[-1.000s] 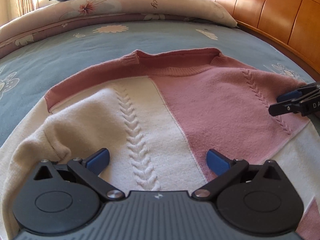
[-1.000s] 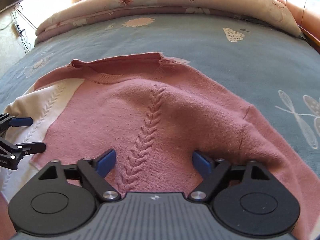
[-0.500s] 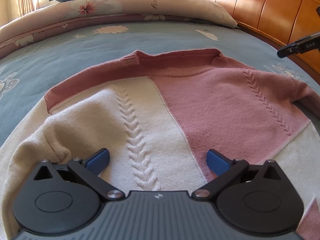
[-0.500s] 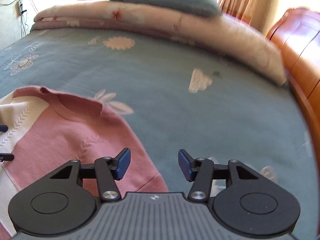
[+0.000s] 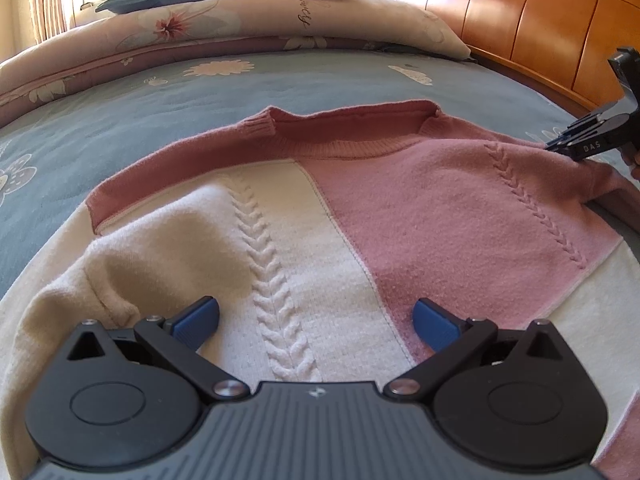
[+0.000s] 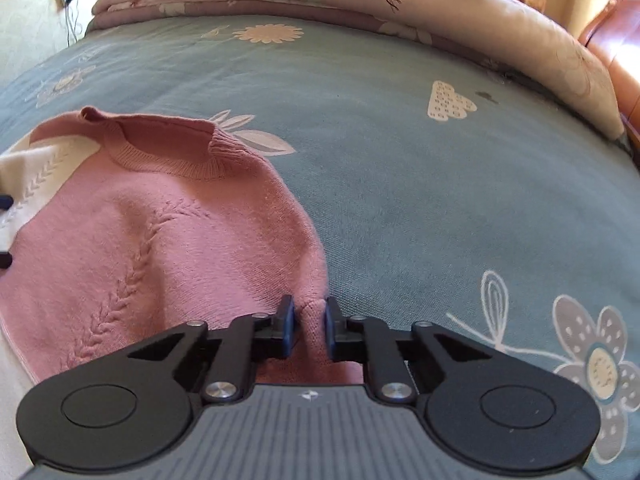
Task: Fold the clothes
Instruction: 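Move the right gripper to the white cuff of the cream sleeve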
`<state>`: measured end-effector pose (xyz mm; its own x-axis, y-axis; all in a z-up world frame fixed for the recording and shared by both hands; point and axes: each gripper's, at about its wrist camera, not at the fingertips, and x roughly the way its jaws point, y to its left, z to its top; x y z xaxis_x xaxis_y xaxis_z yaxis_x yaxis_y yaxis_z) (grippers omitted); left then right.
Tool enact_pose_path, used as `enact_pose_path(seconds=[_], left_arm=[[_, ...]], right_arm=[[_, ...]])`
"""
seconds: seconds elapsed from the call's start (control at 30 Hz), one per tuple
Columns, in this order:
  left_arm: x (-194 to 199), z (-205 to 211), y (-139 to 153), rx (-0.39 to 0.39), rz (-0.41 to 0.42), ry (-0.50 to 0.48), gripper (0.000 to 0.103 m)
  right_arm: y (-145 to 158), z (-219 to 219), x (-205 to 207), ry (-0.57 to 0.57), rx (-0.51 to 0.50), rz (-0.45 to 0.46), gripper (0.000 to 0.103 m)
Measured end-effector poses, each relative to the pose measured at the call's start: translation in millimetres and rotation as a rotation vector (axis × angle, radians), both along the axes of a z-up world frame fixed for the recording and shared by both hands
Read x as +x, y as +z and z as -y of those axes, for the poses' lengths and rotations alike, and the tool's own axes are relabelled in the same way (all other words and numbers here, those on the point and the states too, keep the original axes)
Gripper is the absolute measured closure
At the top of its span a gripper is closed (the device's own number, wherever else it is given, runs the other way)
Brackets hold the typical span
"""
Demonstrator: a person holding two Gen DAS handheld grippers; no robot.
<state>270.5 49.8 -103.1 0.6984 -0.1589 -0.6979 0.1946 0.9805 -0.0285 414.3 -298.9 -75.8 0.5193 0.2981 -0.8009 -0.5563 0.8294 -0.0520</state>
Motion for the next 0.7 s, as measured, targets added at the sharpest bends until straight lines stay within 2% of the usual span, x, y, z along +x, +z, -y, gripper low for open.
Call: enact_pose_path(seconds=[0.23,0.37,0.43,0.5,0.53,0.6,0.7], left_arm=[[0,-1,0,-0.001,0.0,-0.002,0.001],[-1,-1,0,-0.001,0.0,-0.004,0.001],[-1,-1,0,-0.001,0.0,-0.004,0.001],[-1,-1,0,-0.001,0.001,-0.005,0.001],[-1,-1,0,-0.001,0.002,-0.006,0.001],[-2,-2,0,-0.002,0.002,-0.008,0.001],[-2,-3,0,-0.003,0.001,-0.009,0.001]], right_arm=[[15,-9,5,-0.04,-0.121,0.143,0.088],[3,-19,17,-0.062,-0.199,0.199,0.088],[-9,-21,23,-0.066,-0.217,0.189,0.088],[-20,-24,28,-0.071,-0.233,0.179,0.085],[-17,-22,27,-0.084,-0.219,0.179,0.084],[-11,-18,25,-0.111,-0.193,0.179,0.073],[9,-10,12,-0.139,-0.175,0.208,0.07]])
